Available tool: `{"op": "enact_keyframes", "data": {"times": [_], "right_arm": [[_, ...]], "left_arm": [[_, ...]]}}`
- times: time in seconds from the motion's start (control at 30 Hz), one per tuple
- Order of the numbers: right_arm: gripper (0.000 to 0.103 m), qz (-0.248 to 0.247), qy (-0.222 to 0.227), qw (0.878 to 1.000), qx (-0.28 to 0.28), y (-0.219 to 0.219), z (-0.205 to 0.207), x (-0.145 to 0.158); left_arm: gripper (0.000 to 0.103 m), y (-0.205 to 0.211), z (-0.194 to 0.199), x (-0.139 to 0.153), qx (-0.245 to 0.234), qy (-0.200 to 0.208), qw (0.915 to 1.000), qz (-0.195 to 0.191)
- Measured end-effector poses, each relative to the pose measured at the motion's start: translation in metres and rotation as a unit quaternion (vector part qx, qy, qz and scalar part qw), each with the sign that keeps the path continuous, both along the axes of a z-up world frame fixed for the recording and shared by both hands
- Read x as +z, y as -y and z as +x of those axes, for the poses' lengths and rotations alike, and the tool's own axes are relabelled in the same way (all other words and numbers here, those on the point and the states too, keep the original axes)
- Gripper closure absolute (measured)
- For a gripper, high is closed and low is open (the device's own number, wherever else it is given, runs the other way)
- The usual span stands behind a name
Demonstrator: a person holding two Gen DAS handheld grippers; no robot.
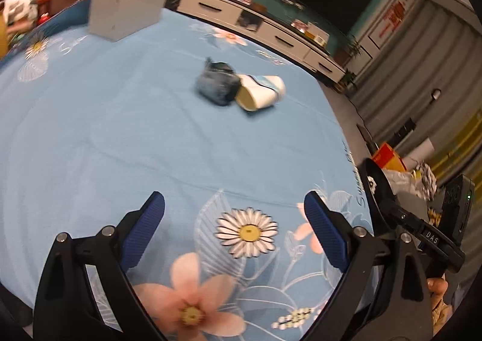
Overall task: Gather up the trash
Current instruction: 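Move both open tools back over the paper cup and dark bag, then grasp the dark green bag with the left tool while the right tool grasps the striped paper cup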
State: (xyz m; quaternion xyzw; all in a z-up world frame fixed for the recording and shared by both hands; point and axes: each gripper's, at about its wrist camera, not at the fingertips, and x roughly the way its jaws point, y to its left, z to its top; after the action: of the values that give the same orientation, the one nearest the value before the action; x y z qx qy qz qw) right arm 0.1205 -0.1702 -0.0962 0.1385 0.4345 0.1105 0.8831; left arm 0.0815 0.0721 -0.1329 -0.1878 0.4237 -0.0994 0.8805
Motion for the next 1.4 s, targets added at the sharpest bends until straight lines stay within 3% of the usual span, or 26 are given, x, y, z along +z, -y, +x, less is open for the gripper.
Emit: {"op": "enact_keyframes", "data": {"times": [0.3, 0.6, 0.8, 1.0, 1.27, 1.4], "right_arm": [[0.034, 0.037, -0.029, 0.999, 0.024, -0.033, 0.045, -0.008], [0.034, 0.080, -0.049, 0.995, 0.026, -0.051, 0.096, -0.022], [0.034, 0.129, -0.057, 0.990, 0.008, -0.049, 0.132, -0.030], [0.034, 0.176, -0.063, 0.982, -0.016, -0.049, 0.164, -0.037], [0.034, 0.209, -0.076, 0.974, -0.046, -0.059, 0.195, -0.054], [0.034, 0.211, -0.079, 0.972, -0.065, -0.062, 0.203, -0.060]], "left_arm": [[0.010, -0.020, 0.015, -0.009, 0.015, -0.002, 0.9998, -0.016], [0.010, -0.025, 0.063, -0.010, 0.028, 0.002, 0.9995, -0.012], [0.010, -0.020, 0.109, -0.003, 0.042, 0.009, 0.9990, -0.007], [0.010, -0.014, 0.154, 0.001, 0.044, 0.013, 0.9985, -0.031], [0.011, -0.011, 0.191, -0.018, 0.042, 0.007, 0.9987, -0.027], [0.021, -0.005, 0.199, -0.024, 0.031, 0.004, 0.9994, -0.013]]}}
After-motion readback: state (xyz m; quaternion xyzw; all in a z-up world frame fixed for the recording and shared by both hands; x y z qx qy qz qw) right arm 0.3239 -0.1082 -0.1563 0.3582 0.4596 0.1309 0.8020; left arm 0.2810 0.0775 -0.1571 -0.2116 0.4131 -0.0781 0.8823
